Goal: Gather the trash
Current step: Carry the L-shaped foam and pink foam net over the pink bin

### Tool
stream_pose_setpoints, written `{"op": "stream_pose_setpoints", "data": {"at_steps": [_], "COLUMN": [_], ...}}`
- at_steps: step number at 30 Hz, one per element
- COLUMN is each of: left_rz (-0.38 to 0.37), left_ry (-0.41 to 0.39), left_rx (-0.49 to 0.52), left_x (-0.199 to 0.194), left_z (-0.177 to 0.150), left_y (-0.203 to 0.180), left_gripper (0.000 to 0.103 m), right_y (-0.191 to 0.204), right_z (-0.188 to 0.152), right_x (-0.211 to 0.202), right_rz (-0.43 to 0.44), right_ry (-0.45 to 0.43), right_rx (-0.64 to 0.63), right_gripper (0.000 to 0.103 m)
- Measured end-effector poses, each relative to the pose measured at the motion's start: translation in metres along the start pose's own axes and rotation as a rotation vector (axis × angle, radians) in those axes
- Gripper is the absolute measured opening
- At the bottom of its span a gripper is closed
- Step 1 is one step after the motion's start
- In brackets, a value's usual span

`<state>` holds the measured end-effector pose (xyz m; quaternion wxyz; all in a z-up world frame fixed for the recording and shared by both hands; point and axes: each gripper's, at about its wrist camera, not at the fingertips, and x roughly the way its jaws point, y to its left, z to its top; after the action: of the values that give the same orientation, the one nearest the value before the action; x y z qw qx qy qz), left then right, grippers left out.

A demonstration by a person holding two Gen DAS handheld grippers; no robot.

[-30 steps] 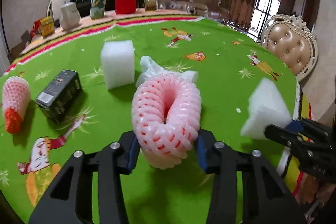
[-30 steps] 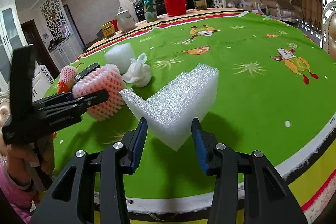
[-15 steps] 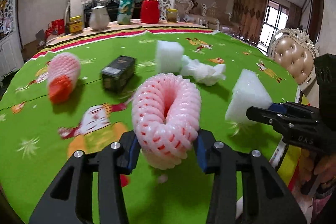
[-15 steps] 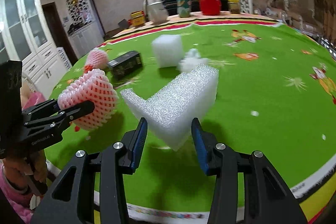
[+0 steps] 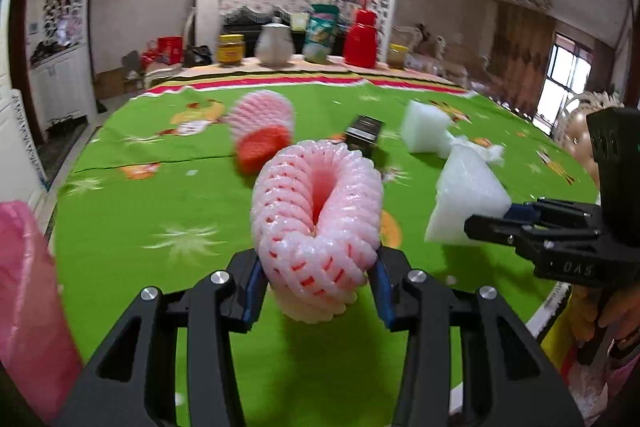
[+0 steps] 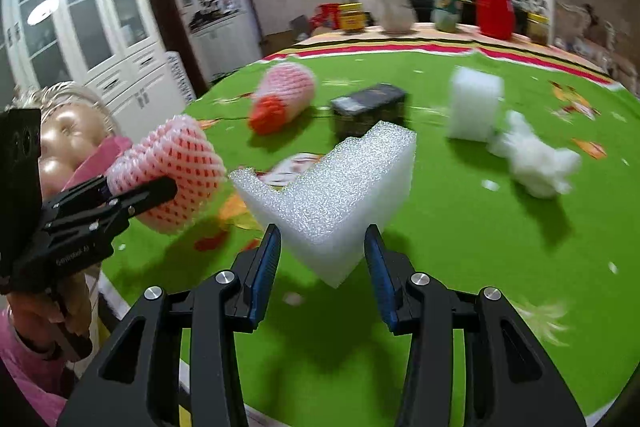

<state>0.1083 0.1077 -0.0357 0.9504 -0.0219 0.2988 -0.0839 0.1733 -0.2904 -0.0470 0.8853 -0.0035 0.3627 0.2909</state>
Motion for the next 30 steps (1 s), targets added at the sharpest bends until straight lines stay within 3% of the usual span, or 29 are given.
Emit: {"op": "stream_pose_setpoints", "data": {"at_steps": [6,15,30], "left_rz": [0.08,0.263,0.52], "left_ry": [-0.047,-0.101,-0.11], "left_rx": [-0.059,-0.133,-0.326], "left_x": [-0.028,-0.078,-0.154], "left_z": [0.0,-0.009,-0.049], "left_y": [0.042,0.112,0.247], "left_gripper": [0.043,0.043,0.044], "right_y": [0.042,0.12,0.271], "right_z": [0.014,0.039,0.069], "right_x": [0.022,0.052,0.101], "right_rz": [0.069,0.182,0.393], "right_ry": [0.014,0.012,0.011], "right_rx": [-0.08,-0.24,-0.524], "right_gripper": [0.042,0.042,0.042]}}
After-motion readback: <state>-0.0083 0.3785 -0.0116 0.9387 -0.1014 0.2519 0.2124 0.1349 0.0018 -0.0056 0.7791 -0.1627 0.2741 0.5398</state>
